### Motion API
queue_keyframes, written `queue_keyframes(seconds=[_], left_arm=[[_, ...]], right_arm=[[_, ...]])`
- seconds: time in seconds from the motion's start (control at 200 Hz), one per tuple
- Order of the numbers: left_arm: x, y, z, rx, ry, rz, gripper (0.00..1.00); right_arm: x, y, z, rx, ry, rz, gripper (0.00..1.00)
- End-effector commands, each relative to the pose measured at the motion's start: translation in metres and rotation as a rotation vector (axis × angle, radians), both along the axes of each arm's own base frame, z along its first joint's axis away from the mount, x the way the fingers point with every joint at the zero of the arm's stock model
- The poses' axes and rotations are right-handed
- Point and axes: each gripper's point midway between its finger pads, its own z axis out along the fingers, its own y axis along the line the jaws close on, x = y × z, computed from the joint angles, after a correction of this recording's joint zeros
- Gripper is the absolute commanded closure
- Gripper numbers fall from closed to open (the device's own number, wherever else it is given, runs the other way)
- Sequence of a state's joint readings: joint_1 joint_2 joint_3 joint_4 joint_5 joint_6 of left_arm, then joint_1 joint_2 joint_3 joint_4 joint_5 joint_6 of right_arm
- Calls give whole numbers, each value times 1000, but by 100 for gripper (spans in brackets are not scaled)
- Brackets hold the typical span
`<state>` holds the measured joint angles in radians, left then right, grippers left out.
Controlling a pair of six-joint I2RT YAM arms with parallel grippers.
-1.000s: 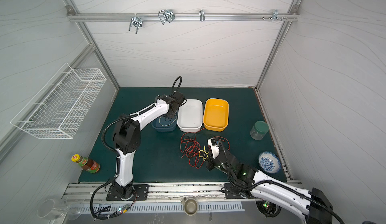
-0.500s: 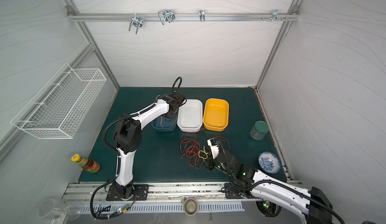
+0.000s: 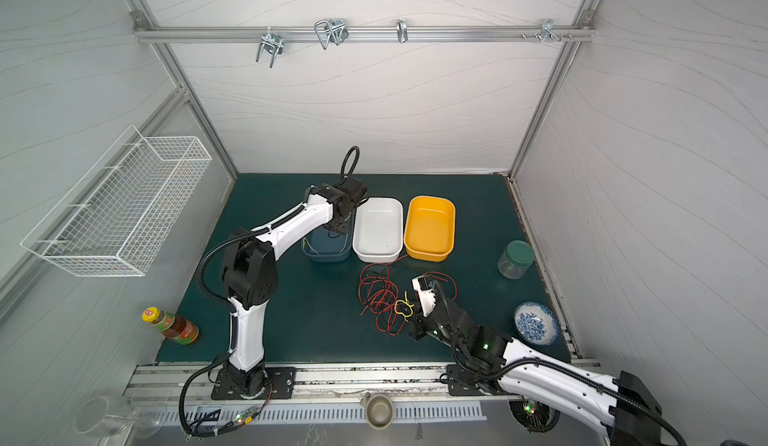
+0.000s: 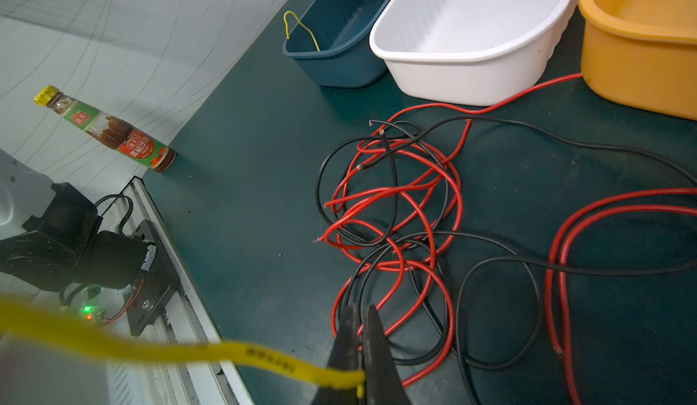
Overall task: Untangle the cables
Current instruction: 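Lower the yellow wire into the blue bin and open the left gripper, then move the left gripper back toward the right gripper's yellow wire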
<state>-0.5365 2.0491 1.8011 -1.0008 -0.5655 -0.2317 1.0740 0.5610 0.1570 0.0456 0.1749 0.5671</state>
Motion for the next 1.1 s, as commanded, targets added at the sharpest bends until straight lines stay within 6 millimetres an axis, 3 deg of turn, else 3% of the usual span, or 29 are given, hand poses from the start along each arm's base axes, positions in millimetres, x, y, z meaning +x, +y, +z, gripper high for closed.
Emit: queue_keyframes(seconds=[0.0, 0.11, 0.235, 0.39, 0.45, 0.59, 0.73, 0.855, 0.98, 1.09], left_arm=[[10, 0, 31, -20, -68, 11, 29], [12, -1, 35, -21, -71, 20, 28], [9, -4, 55, -77, -98, 26, 28], [-14, -17, 81, -246, -104, 19, 28], [-30, -25, 90, -328, -95, 1, 28], [-84, -46, 86, -528, -48, -51, 29], [-141, -78, 89, -779, 1, -140, 30], [-187, -106, 98, -884, 20, -258, 30], [-224, -135, 105, -997, 47, -380, 30], [-245, -152, 111, -1115, 76, -444, 30]], right_arm=[[2, 2, 8, 21, -25, -4, 100], [2, 2, 8, 21, -24, -3, 100], [1, 3, 7, 20, -24, 1, 100], [1, 5, 6, 16, -18, 5, 100], [1, 6, 6, 15, -18, 11, 100], [0, 7, 7, 18, -19, 17, 100], [1, 5, 9, 20, -28, 9, 100], [2, 5, 12, 20, -40, 7, 100], [1, 6, 14, 18, -44, 18, 100], [-1, 7, 14, 18, -43, 28, 100]])
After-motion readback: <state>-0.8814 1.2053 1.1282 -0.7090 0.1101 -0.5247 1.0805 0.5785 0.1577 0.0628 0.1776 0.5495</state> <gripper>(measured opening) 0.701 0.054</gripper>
